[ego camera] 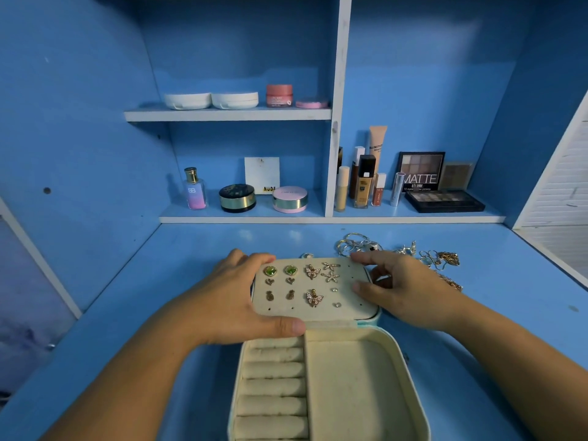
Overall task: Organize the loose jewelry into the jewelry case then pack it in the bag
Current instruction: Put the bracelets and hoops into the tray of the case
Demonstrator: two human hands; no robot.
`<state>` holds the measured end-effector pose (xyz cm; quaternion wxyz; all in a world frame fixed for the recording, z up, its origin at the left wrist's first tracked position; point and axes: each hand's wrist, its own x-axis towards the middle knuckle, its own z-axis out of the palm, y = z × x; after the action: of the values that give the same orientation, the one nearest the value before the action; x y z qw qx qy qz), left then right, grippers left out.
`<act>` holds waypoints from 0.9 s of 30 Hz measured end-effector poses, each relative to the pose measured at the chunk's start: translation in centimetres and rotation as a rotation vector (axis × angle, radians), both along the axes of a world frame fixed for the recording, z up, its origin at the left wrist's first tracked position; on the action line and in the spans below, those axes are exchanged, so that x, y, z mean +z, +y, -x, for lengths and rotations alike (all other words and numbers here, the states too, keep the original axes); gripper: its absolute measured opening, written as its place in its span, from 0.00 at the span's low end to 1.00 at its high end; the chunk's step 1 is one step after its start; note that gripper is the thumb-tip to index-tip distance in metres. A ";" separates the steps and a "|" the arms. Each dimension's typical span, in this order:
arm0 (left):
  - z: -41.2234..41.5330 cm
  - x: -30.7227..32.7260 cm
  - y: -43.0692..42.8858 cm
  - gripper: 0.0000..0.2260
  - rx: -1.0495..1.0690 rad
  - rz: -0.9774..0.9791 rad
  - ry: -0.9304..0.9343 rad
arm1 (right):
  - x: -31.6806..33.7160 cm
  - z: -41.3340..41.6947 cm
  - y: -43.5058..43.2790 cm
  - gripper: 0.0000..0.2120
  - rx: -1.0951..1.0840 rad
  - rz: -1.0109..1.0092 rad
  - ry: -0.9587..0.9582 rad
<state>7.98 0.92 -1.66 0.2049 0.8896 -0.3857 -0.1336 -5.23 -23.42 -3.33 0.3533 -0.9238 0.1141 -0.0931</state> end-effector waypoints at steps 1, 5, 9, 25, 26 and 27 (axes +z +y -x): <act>-0.2 -0.2 -0.1 0.56 -0.022 0.003 -0.008 | 0.1 0.1 0.0 0.23 0.000 0.011 0.007; -1.2 -1.3 -0.7 0.54 -0.127 0.077 -0.030 | 0.6 -0.2 -0.7 0.16 -0.071 0.095 -0.089; -2.4 -2.7 -1.3 0.36 -0.051 0.358 0.057 | 2.3 -1.9 -2.9 0.10 -0.279 0.137 -0.120; -6.4 -4.5 -1.1 0.17 0.230 0.179 -0.246 | 2.8 -11.2 -5.0 0.06 -0.105 0.595 0.300; -6.3 -4.5 -1.1 0.17 0.233 0.176 -0.243 | 2.8 -11.5 -4.9 0.07 -0.101 0.621 0.333; -6.3 -4.4 -1.1 0.17 0.236 0.172 -0.240 | 2.7 -11.7 -4.9 0.07 -0.100 0.631 0.355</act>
<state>14.25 -0.19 -6.07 0.2469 0.9175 -0.3102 0.0317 6.49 -28.30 -0.61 0.0206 -0.9824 0.1846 0.0210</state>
